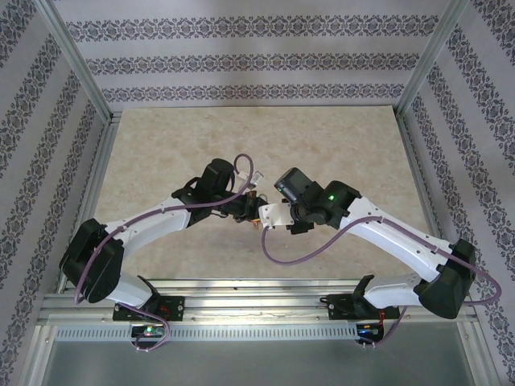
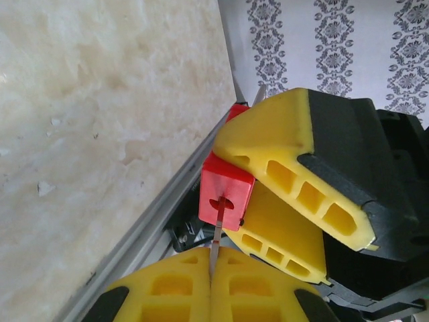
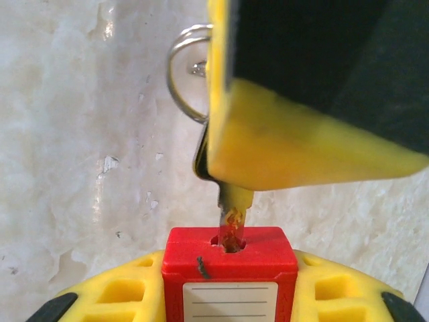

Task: Unlock with the key

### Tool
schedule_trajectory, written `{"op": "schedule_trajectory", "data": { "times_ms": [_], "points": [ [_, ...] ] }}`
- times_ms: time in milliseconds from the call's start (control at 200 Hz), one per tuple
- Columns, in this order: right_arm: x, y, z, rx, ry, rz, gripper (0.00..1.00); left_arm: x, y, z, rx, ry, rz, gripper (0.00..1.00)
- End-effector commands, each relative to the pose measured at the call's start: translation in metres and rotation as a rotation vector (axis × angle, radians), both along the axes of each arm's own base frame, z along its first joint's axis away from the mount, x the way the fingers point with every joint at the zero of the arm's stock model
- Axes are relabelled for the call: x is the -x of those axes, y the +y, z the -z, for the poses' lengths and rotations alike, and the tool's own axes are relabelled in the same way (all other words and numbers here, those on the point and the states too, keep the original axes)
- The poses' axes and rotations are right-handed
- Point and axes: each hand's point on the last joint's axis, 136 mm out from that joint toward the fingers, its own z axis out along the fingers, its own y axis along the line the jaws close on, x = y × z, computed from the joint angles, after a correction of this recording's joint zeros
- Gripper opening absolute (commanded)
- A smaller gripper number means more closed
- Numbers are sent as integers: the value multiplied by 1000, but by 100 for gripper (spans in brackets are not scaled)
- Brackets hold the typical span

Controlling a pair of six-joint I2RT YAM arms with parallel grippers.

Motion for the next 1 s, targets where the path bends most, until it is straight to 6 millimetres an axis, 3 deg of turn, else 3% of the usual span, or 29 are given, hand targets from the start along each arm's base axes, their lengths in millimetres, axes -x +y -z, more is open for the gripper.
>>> {"op": "schedule_trajectory", "data": {
  "times_ms": [0, 115, 250, 440, 649, 994],
  "points": [
    [32, 121, -80, -498, -84, -373, 0, -15, -25, -55, 140, -190, 34, 0],
    [19, 124, -86, -521, -92, -303, 0, -17, -30, -70, 207, -201, 8, 0],
    [-1, 125, -111, -636, -63, -187, 0, -6, -31, -79, 261, -270, -38, 0],
    [-10, 123, -139, -763, 44, -127, 0, 9, -22, -65, 220, -385, -108, 0],
    [6, 118, -142, -801, 172, -155, 0, 14, -15, -56, 211, -466, -113, 0],
    [31, 105, -139, -791, 244, -221, 0, 17, 1, -68, 217, -587, -47, 0]
  ]
}}
